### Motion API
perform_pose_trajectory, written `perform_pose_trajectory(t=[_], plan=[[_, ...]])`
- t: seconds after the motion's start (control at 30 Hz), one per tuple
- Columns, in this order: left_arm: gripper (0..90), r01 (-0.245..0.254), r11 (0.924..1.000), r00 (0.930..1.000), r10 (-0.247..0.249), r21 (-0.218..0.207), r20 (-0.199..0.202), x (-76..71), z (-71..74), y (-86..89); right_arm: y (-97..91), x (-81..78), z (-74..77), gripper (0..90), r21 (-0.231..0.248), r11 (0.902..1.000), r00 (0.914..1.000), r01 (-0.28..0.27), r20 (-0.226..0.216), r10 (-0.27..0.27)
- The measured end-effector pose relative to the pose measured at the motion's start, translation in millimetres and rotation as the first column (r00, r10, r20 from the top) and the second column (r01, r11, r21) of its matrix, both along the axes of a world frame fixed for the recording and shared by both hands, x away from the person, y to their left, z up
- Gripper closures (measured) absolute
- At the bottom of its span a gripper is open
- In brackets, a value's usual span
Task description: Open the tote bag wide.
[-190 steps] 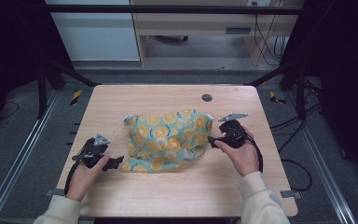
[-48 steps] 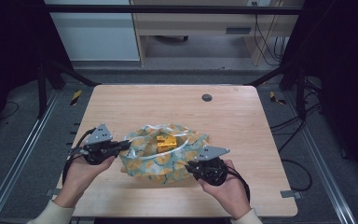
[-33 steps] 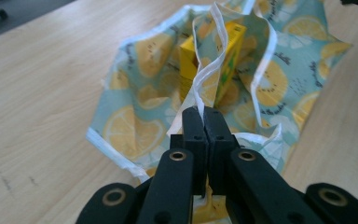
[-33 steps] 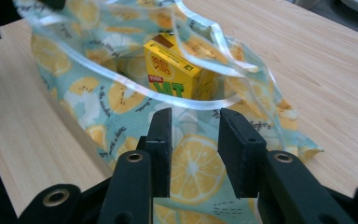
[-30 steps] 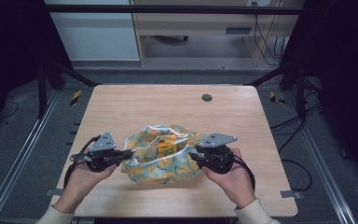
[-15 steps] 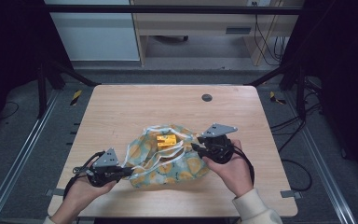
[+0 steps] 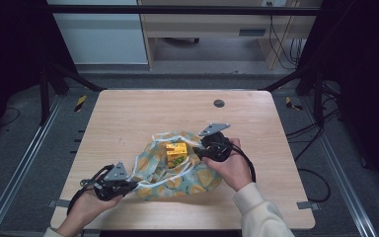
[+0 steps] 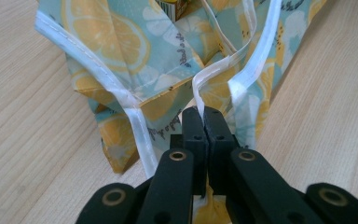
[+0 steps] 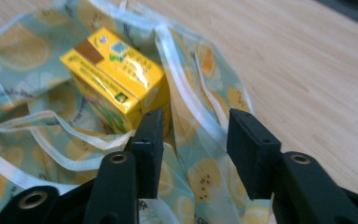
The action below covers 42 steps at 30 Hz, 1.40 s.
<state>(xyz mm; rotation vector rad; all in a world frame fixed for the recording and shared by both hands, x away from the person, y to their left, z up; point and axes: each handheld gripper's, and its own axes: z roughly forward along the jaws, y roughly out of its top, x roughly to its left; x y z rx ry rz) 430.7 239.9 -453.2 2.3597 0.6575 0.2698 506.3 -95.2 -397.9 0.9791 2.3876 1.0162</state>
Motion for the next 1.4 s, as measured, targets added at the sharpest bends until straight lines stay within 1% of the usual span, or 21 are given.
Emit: perform_pose_trajectory(t=[0.1,0.23,0.27,0.3,0.33,0.4,0.43,0.47,0.5,0.57,0.63,0.7,0.8,0.87,0.93,1.0,1.07,1.13,1.23,1.3,1.4], plan=[[89.3,0.005,0.9999,1.0000,-0.005,0.011,-0.001,0.3,-0.8,1.3,2.0,4.3,-7.7,51.4,-0.047,0.9988,0.9996,-0.009,-0.027,0.008],[89.3,-0.002,0.9997,1.0000,0.002,0.026,0.003,0.5,-1.7,5.4,-0.3,7.2,-13.9,51.0,-0.061,0.9981,0.9990,0.001,-0.044,-0.004],[89.2,-0.006,0.9995,1.0000,0.006,0.030,0.005,0.9,-2.0,6.9,-1.6,7.1,-15.1,52.1,-0.069,0.9976,0.9986,0.005,-0.052,-0.008],[89.2,-0.008,0.9995,1.0000,0.008,0.032,0.003,1.5,-2.5,8.3,-2.4,6.9,-16.3,55.9,-0.064,0.9979,0.9985,0.009,-0.053,-0.012],[89.3,-0.014,0.9995,0.9999,0.014,0.029,0.002,2.0,-3.0,9.4,-4.1,6.8,-16.7,62.3,-0.069,0.9976,0.9983,-0.001,-0.058,-0.003],[89.2,-0.019,0.9993,0.9998,0.019,0.031,0.003,3.0,-3.3,11.0,-6.6,6.2,-17.1,74.4,-0.068,0.9977,0.9986,-0.009,-0.052,0.006],[89.2,-0.025,0.9992,0.9997,0.025,0.031,0.004,3.1,-3.8,11.2,-7.6,6.3,-16.9,78.1,-0.060,0.9981,0.9986,-0.009,-0.052,0.006],[89.2,-0.028,0.9988,0.9996,0.027,0.040,0.009,3.5,-4.2,11.5,-8.9,6.9,-16.2,81.6,-0.050,0.9987,0.9987,-0.005,-0.052,0.002],[89.2,-0.028,0.9984,0.9995,0.027,0.050,0.013,4.1,-4.4,11.7,-10.4,8.3,-14.6,84.1,-0.036,0.9993,0.9992,0.004,-0.040,-0.005],[89.1,-0.037,0.9981,0.9992,0.036,0.049,0.015,6.1,-5.3,12.4,-11.5,12.5,-12.8,86.3,-0.015,0.9997,0.9994,0.017,-0.031,-0.018],[89.0,-0.058,0.9976,0.9981,0.057,0.039,0.024,8.3,-5.6,13.7,-11.2,19.4,-10.4,88.5,0.007,0.9995,0.9993,0.029,-0.025,-0.029],[88.8,-0.080,0.9964,0.9962,0.079,0.027,0.035,10.2,-4.8,16.7,-9.3,27.4,-6.9,89.5,0.037,0.9984,0.9990,0.041,-0.016,-0.041],[88.2,-0.122,0.9926,0.9913,0.122,-0.008,0.049,13.1,-4.0,22.2,-5.0,39.9,0.9,89.9,0.074,0.9958,0.9984,0.055,0.010,-0.056],[88.2,-0.135,0.9907,0.9894,0.136,-0.014,0.052,15.2,-4.8,24.5,-1.3,47.7,4.8,90.0,0.101,0.9931,0.9978,0.061,0.022,-0.063],[88.4,-0.137,0.9904,0.9895,0.138,-0.017,0.044,16.7,-6.7,24.0,2.6,55.4,4.6,90.0,0.103,0.9924,0.9971,0.066,0.030,-0.069],[88.6,-0.136,0.9906,0.9897,0.137,-0.011,0.043,17.3,-9.1,22.0,6.0,63.1,-0.7,90.0,0.102,0.9922,0.9968,0.073,0.025,-0.076],[88.7,-0.132,0.9912,0.9904,0.132,0.000,0.041,17.3,-12.1,18.6,7.7,67.2,-6.7,90.0,0.098,0.9919,0.9964,0.081,0.017,-0.083],[88.8,-0.118,0.9929,0.9924,0.117,0.017,0.036,17.2,-15.0,14.6,8.3,70.5,-14.0,90.0,0.090,0.9920,0.9960,0.089,0.001,-0.089],[88.8,-0.106,0.9939,0.9939,0.106,0.028,0.031,17.0,-17.4,11.0,6.4,72.9,-23.7,90.0,0.084,0.9915,0.9950,0.099,-0.019,-0.098],[88.8,-0.103,0.9942,0.9944,0.103,0.028,0.023,17.1,-18.9,9.5,4.4,73.0,-29.6,90.0,0.083,0.9908,0.9939,0.107,-0.036,-0.104],[88.8,-0.095,0.9947,0.9955,0.094,0.040,0.010,17.8,-21.8,7.5,1.6,73.8,-36.5,90.0,0.067,0.9916,0.9930,0.111,-0.048,-0.108]])
